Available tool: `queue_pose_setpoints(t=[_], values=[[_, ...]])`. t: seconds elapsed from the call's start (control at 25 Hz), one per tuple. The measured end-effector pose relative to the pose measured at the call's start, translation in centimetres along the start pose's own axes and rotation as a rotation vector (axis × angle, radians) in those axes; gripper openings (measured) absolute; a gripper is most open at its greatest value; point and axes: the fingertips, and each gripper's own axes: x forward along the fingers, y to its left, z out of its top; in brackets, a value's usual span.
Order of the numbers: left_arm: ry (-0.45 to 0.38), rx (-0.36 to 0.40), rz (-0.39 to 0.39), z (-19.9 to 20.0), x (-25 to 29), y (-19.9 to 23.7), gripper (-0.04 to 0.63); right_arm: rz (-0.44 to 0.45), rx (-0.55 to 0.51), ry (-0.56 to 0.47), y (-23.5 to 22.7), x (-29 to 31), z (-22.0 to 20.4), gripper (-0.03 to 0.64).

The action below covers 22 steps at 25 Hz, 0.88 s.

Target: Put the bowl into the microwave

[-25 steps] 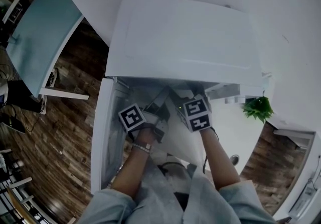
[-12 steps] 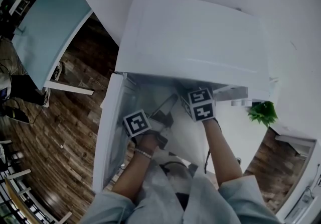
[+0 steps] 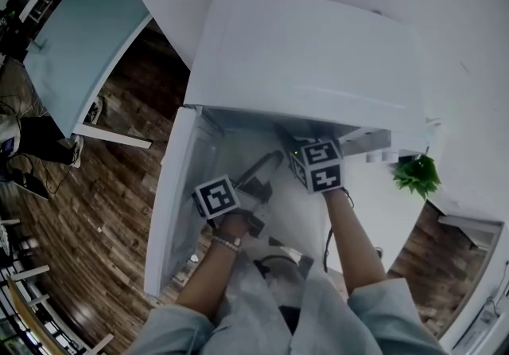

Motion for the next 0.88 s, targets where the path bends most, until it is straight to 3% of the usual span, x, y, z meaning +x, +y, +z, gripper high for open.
queue_pose_setpoints(t=[0.12,0.48,0.64,0.88], values=[[-0.005,0.026,0.019,-0.5,-0.5,0.1,0.249,-0.009,0.004,-0.018,0.2,-1.6,-0.3,0.285],[0.005,0.238,0.062,-2.8,-1.8,-1.6,0.0,-0.035,0.066,-0.086,1.1,-7.9,-2.2,0.144],[-0.002,0.301,0.062,-3.8,-2.5,-2.7,0.0,-0.019,0.074,-0.106,1.9,-10.7,-3.3,0.002],[0.054,0.445,0.079,-6.4,-4.3,-4.1,0.0,-0.022,0.12,-0.152,2.5,-14.9,-4.6,0.0]])
